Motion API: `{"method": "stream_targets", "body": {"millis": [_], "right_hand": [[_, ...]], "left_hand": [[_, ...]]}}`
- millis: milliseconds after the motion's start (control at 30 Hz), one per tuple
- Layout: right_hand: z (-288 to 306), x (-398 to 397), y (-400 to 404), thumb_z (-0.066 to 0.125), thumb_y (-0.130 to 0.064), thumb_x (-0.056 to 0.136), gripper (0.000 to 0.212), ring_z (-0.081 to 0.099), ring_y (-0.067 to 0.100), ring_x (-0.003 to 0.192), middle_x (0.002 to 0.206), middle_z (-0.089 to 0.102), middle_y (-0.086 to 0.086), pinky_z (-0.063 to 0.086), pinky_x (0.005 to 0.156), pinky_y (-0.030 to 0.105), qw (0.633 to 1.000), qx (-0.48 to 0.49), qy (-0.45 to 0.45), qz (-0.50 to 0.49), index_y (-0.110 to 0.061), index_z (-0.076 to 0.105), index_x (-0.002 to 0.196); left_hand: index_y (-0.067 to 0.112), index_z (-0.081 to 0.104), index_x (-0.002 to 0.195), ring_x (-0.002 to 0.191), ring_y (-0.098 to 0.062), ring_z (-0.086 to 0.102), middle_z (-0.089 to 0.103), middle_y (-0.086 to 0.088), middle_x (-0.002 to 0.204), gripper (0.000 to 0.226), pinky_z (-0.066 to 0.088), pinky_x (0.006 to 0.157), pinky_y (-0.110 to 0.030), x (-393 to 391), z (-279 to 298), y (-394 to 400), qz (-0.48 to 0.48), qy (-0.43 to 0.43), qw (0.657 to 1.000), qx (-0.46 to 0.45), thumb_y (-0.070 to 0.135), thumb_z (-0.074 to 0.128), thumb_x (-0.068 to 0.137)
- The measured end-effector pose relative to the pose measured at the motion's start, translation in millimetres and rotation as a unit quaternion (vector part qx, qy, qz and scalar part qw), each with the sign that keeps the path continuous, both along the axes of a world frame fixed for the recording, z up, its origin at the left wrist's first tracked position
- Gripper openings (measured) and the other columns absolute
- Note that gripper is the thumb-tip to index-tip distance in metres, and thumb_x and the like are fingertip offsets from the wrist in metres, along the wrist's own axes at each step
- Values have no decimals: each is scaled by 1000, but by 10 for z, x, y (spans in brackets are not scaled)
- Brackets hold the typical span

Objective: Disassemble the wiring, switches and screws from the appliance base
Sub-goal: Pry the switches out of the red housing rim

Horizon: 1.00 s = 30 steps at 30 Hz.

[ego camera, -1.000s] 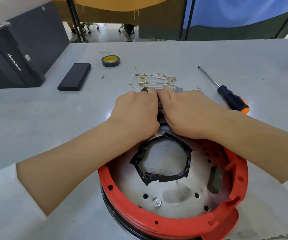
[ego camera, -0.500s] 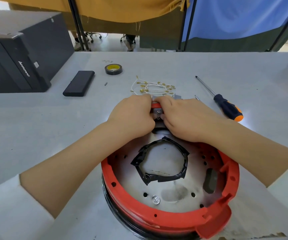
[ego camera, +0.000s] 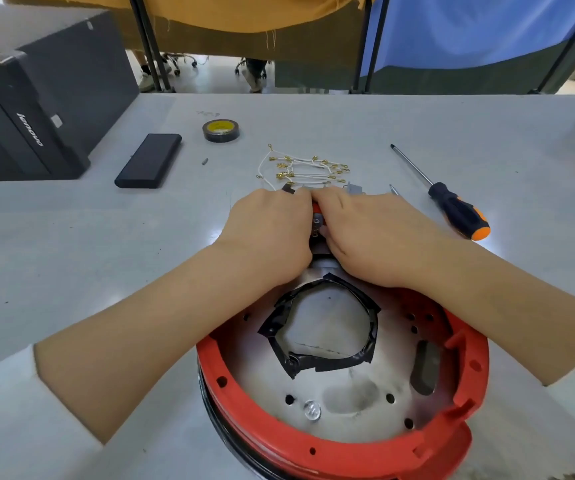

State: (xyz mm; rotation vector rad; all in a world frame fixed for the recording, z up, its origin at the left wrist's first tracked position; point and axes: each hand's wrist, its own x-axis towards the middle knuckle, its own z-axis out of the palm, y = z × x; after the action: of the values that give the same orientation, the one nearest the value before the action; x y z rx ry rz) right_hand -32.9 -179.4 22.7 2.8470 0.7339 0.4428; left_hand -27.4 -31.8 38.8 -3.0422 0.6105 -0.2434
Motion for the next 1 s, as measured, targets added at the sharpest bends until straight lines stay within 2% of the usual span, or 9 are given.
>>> {"method": "stream_targets", "body": {"millis": [200,300,400,500,600,733,900,1000], "right_hand": [[-10,1,0,44,-22,94,31,54,29,69,104,58,7,12,46,32,999,-34,-19,-6,-11,42,123],[-25,-4,0,45,-21,94,32,53,27,68,103,58,6,6,46,30,998,-51,-24,-8,-11,42,124],[-18,4,1,44,-22,94,34,58,28,72,106,58,6,13,45,31,999,-36,-14,-7,-12,42,126],[22,10,19,39,-26,94,35,60,30,80,113,57,5,27,53,33,1000,12,0,-6,-14,40,126],[60,-15,15,35,-29,94,32,60,29,85,115,57,3,30,58,34,999,33,13,0,-16,40,123],[89,-63,5,35,-28,96,33,60,28,91,120,56,3,32,61,34,998,37,40,14,-17,39,127],[63,-96,7,33,-30,97,37,60,27,96,126,51,4,35,61,36,999,6,28,31,-15,36,131],[56,-100,6,34,-27,98,35,61,28,89,122,52,5,33,56,34,999,1,19,37,-13,38,129]], "left_hand": [[16,31,91,58,-19,27,56,-6,87,21,19,46,-29,2,16,-4,5,3,1000,-18,11,48,81],[17,31,91,57,-18,27,39,-1,69,22,20,45,-28,-3,2,-16,11,1,1000,-21,10,49,80],[16,32,90,56,-17,26,28,3,65,22,18,44,-27,2,2,-23,14,5,1000,-25,9,50,79],[14,38,93,60,-21,30,36,0,68,20,20,45,-29,1,32,-1,15,15,999,-42,9,50,79],[11,46,101,66,-25,35,59,-11,88,20,27,52,-31,4,37,39,12,34,997,-61,11,49,81],[14,36,92,71,-27,36,60,-17,99,12,30,61,-33,-49,27,72,5,50,997,-60,14,47,88],[15,39,95,71,-25,37,59,-14,98,12,27,58,-32,-134,12,99,8,34,998,-44,21,48,90],[14,43,102,63,-23,36,53,-7,81,19,23,50,-31,-157,9,75,16,21,999,-36,19,49,85]]}}
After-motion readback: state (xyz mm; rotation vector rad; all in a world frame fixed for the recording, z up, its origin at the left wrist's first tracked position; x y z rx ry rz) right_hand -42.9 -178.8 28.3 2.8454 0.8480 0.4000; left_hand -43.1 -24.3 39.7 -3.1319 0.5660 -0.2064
